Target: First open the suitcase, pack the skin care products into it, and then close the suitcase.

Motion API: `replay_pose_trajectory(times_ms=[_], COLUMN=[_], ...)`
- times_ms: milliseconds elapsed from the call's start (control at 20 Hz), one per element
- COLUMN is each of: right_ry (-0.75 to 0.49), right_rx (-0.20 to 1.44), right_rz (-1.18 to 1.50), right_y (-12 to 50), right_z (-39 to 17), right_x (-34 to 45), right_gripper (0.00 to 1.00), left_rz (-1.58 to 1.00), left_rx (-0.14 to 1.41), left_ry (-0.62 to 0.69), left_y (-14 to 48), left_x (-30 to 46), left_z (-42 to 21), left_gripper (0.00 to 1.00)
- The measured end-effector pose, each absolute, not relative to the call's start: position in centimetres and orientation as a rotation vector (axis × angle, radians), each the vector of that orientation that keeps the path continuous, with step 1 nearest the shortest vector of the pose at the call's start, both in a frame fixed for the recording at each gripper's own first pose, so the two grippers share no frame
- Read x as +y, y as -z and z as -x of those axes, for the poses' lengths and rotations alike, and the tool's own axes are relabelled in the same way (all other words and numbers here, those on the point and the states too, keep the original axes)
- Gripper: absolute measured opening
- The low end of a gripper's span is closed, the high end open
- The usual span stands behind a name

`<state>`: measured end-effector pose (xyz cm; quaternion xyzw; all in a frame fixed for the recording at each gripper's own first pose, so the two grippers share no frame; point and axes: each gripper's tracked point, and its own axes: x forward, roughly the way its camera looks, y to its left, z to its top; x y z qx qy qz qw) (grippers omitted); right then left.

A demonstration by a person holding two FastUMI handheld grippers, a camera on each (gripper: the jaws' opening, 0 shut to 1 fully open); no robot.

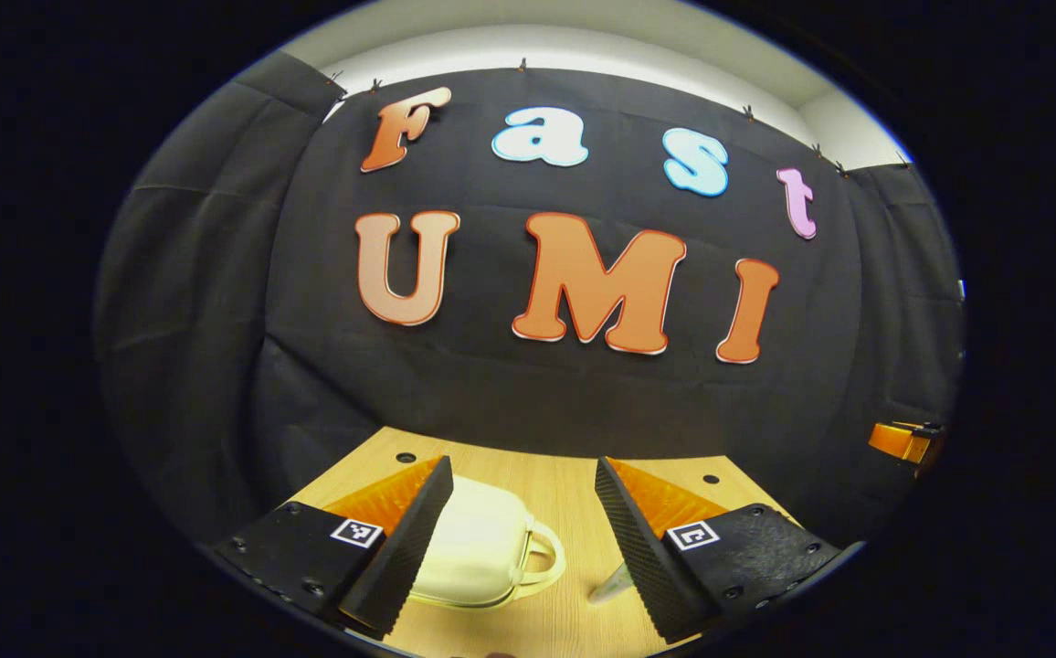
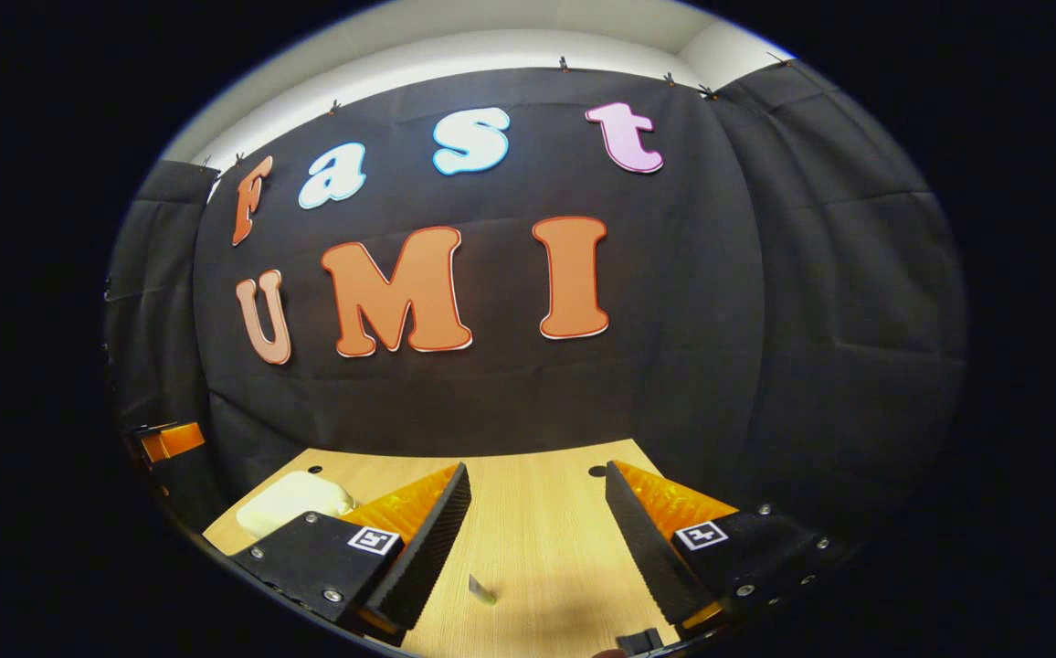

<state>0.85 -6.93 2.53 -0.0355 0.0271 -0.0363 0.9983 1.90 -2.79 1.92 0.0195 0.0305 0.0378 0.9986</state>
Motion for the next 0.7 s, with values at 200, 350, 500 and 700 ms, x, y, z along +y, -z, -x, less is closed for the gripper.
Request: replay_pose_trajectory(times_ms=[200, 350, 500, 700], right_ry=[0.062, 0.042, 0.043, 0.071], right_rx=[0.079, 0.081, 0.092, 0.147], right_rz=[0.086, 0.086, 0.092, 0.094], right_y=[-1.3, -1.2, -0.3, 1.6], right_z=[-1.5, -1.8, -2.0, -2.1], right_x=[-6.4, -5.4, -5.2, -5.7], right_gripper=[0.94, 0.94, 0.94, 0.94], left_rz=[-0.050, -0.171, -0.379, -0.630], left_rx=[0.045, 0.043, 0.111, 0.248], left_ry=[-0.065, -0.083, -0.129, -0.071], left_y=[-1.2, 0.6, 4.9, 11.7], left_x=[-3.1, -1.9, 0.5, 1.6], left_z=[-4.1, -5.2, -5.6, -5.7], left_gripper=[0.97, 0.97, 0.98, 0.98])
